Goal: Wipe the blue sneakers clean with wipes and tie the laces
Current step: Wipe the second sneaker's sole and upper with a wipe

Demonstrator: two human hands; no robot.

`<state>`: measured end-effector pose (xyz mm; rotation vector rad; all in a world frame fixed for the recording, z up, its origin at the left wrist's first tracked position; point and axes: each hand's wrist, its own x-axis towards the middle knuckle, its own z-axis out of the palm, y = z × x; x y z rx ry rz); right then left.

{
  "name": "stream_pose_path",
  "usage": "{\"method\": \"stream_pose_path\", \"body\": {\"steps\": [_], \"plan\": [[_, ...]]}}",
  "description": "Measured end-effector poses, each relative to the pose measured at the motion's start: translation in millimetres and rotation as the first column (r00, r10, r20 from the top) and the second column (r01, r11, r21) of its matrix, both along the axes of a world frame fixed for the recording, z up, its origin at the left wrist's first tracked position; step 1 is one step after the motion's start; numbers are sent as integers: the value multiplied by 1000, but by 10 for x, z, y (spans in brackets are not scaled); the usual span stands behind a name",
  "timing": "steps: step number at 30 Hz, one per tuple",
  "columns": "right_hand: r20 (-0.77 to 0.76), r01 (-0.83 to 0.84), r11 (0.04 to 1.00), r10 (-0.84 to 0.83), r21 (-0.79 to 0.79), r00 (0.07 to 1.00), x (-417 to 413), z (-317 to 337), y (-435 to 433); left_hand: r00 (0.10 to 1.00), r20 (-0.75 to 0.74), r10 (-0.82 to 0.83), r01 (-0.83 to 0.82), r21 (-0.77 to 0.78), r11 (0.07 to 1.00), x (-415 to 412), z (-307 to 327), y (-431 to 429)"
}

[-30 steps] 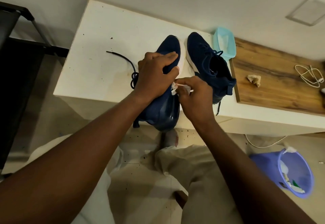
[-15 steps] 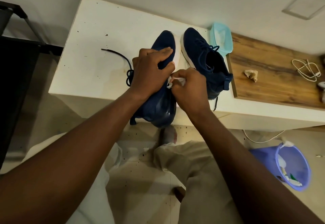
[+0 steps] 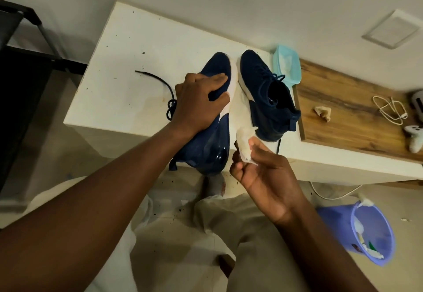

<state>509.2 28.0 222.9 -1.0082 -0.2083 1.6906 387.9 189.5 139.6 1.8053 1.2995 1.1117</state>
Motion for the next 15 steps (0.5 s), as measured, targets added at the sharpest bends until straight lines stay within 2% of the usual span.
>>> {"method": "stream_pose_path", "body": {"steps": [9,10,11,12,13,14,15], "plan": [[-175,-93,994,101,52,979,60,-252,126,999,-46,-5,4,-4,1000,9,44,-35],[-109,-68,997,71,27,992,47,-244,148,999,-46,-3,3,-4,1000,7,46,-32],[38,-27,1000,27,4,999,44,-236,172,999,-46,-2,1,-7,1000,7,55,-33],[266,2,1000,-4,5,964,53,-231,199,999,-50,-1,1,-12,1000,9,59,-33],[535,5,1000,-18,26,845,59,-241,222,998,-57,-2,1,-13,1000,9,64,-37],[768,-23,998,-33,62,639,64,-270,238,998,-62,-3,2,-10,1000,9,68,-39],[905,-96,990,-50,100,423,55,-306,242,998,-66,-2,2,-6,1000,10,70,-45]]}}
